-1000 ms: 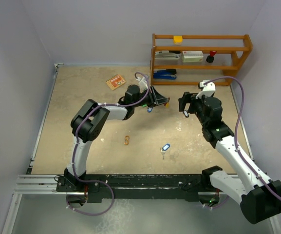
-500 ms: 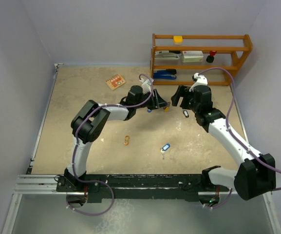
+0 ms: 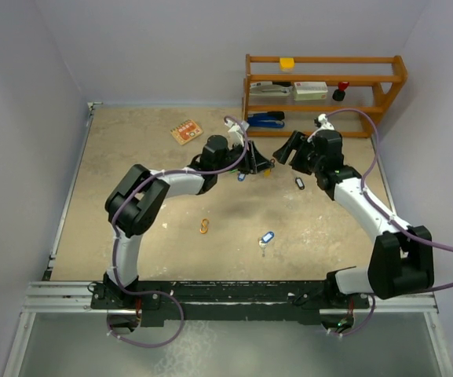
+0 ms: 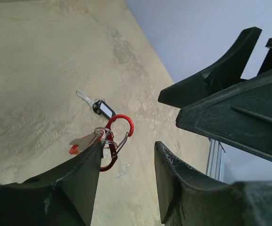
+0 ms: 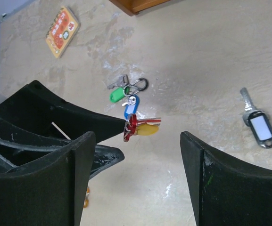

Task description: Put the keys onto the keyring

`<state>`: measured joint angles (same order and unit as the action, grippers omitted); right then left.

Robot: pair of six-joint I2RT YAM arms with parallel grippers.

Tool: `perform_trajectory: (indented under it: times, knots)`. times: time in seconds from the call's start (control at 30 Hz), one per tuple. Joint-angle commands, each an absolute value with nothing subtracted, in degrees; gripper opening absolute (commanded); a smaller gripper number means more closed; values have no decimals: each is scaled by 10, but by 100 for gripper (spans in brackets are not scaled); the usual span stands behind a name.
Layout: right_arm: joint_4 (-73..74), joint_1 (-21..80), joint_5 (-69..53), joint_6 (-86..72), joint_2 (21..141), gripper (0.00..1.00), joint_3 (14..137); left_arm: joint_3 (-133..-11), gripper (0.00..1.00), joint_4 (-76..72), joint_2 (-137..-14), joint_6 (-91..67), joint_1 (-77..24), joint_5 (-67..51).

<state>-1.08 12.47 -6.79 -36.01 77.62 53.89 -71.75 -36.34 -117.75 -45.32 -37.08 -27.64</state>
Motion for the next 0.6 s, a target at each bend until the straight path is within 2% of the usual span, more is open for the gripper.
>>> perform_trajectory:
  times: [0.0, 0.57]
  knots:
    - [-59, 115, -128, -400, 777, 74, 537, -708, 45, -420, -1138, -421, -378, -279]
    - [-76, 102, -181, -431, 818, 64, 526, -681, 45, -463, -1109, -388, -393, -286]
